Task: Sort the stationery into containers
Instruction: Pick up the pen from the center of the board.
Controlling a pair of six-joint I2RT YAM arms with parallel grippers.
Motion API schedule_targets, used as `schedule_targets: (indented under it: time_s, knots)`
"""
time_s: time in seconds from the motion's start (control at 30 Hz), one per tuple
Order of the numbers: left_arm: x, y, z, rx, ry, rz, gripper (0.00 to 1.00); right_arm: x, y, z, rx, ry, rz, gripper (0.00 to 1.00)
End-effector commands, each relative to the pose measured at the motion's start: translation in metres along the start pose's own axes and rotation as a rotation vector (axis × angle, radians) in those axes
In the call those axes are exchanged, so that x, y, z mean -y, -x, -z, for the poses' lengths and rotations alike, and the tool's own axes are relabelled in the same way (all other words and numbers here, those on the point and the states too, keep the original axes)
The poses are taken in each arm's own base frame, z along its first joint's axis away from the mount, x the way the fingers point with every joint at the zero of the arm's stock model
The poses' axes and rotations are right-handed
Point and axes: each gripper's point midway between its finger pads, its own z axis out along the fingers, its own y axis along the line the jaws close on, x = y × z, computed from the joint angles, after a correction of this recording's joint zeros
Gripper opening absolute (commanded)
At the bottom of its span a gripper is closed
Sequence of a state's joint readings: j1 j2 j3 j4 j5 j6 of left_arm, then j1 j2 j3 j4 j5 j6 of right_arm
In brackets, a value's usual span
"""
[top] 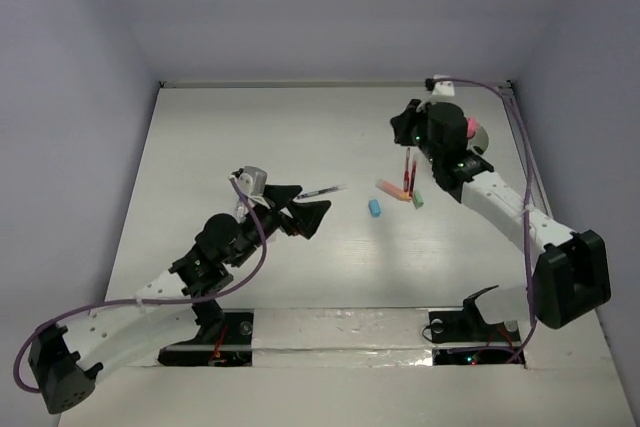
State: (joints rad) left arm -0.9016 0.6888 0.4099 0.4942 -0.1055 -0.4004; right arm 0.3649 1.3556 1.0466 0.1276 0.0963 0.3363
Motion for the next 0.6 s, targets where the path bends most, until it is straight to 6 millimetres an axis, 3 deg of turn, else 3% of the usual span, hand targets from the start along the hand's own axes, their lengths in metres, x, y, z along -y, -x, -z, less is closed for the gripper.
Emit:
schedule_targets:
  time_s: [0.0, 0.03, 0.1, 0.13, 0.2, 0.23, 0.27, 0.3, 0.33, 0.4, 0.43, 0.57]
  knots:
    - [0.019, 0.051, 0.009, 0.105, -0.016, 0.096, 0.97, -0.07, -0.041, 0.014, -0.123, 0.216, -0.019, 0.03]
    - [0.025, 0.07, 0.016, 0.147, -0.021, 0.11, 0.97, -0.099, -0.057, 0.021, -0.158, 0.283, -0.013, 0.03]
    - [0.022, 0.082, 0.024, 0.159, 0.013, 0.106, 0.98, -0.129, -0.08, 0.022, -0.198, 0.352, -0.035, 0.04]
    - [0.025, 0.106, 0.033, 0.215, 0.025, 0.11, 0.98, -0.14, -0.094, 0.024, -0.231, 0.371, -0.032, 0.04]
    - [0.019, 0.115, 0.041, 0.214, 0.075, 0.079, 0.99, -0.178, -0.125, 0.025, -0.284, 0.436, -0.03, 0.05]
    - [0.021, 0.137, 0.05, 0.258, 0.094, 0.079, 0.99, -0.191, -0.135, 0.026, -0.302, 0.455, -0.025, 0.05]
    - [0.019, 0.142, 0.053, 0.262, 0.114, 0.07, 0.99, -0.203, -0.144, 0.027, -0.314, 0.472, -0.018, 0.06]
    - [0.015, 0.142, 0.057, 0.242, 0.143, 0.053, 0.99, -0.229, -0.16, 0.029, -0.341, 0.504, -0.003, 0.08]
    - [0.017, 0.156, 0.063, 0.267, 0.155, 0.053, 0.99, -0.241, -0.168, 0.03, -0.358, 0.52, 0.007, 0.09]
    - [0.012, 0.158, 0.069, 0.245, 0.193, 0.027, 0.99, -0.266, -0.186, 0.034, -0.378, 0.53, 0.043, 0.14]
    - [0.014, 0.167, 0.073, 0.254, 0.198, 0.024, 0.99, -0.28, -0.192, 0.026, -0.384, 0.533, 0.051, 0.17]
    - [0.005, 0.173, 0.086, 0.241, 0.259, -0.008, 0.99, -0.314, -0.219, 0.016, -0.417, 0.521, 0.108, 0.31]
